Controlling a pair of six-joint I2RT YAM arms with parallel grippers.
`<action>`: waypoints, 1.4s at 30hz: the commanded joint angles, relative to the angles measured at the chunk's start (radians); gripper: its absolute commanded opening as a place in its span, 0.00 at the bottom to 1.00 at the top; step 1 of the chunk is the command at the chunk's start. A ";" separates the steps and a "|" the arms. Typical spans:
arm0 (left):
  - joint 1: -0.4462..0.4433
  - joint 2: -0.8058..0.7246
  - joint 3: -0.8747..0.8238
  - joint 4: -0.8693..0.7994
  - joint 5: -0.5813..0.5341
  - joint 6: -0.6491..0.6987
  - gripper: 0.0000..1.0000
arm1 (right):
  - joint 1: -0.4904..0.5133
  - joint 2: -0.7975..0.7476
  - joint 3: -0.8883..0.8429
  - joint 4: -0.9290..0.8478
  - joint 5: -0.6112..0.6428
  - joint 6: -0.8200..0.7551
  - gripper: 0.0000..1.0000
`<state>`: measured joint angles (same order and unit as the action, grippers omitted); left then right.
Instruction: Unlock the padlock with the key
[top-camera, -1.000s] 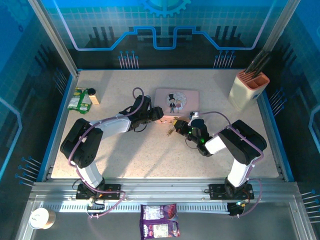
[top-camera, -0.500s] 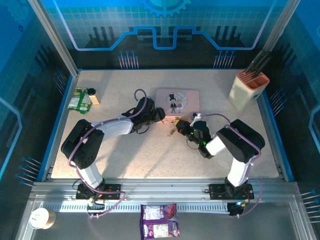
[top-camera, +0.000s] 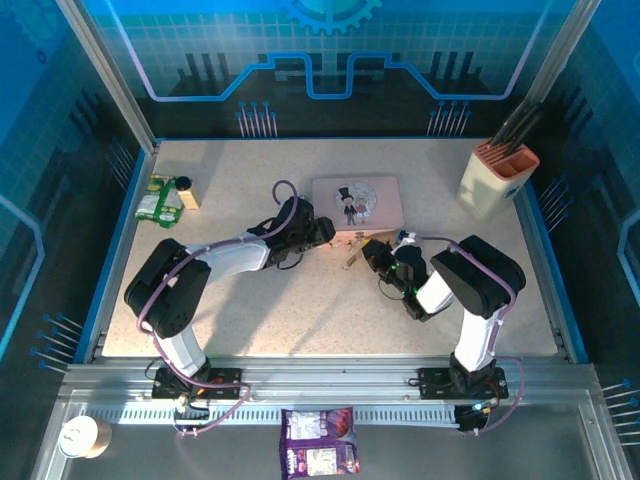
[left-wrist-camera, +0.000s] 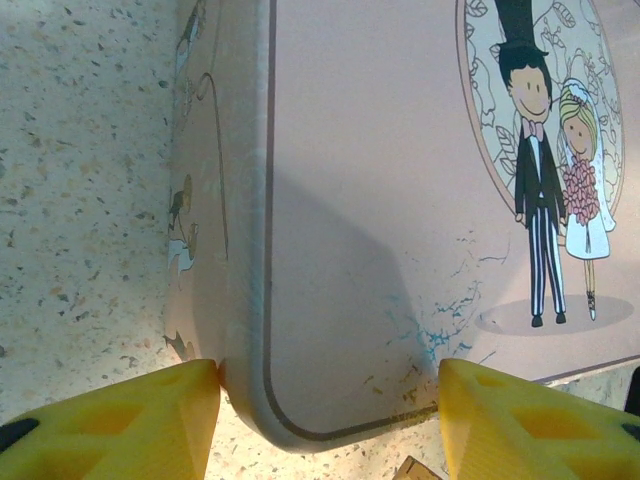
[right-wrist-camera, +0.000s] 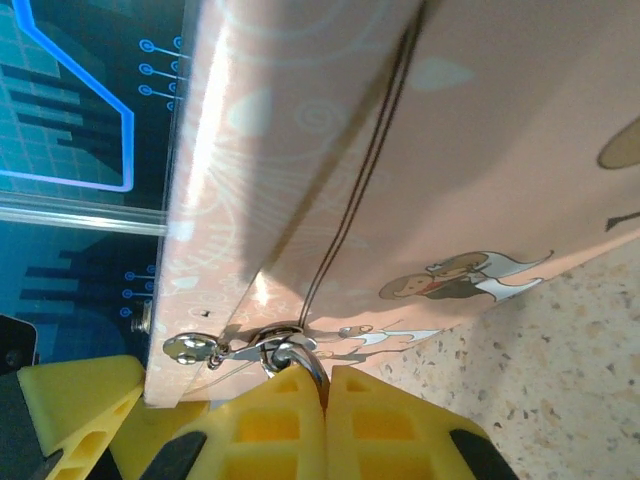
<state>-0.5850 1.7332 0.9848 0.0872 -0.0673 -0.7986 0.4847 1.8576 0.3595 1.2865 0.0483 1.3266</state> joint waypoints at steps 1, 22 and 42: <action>-0.034 0.028 -0.025 -0.117 0.039 -0.010 0.59 | -0.035 0.031 -0.015 -0.064 0.075 0.037 0.00; -0.085 0.059 0.029 -0.101 0.062 -0.052 0.58 | -0.039 -0.080 0.066 -0.255 0.257 0.086 0.00; 0.024 0.073 0.141 -0.104 0.023 0.033 0.68 | -0.083 -0.009 0.112 -0.239 0.324 0.137 0.00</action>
<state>-0.5594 1.7645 1.0855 0.0048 -0.0414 -0.8021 0.4335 1.8217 0.4629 1.0691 0.3122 1.4490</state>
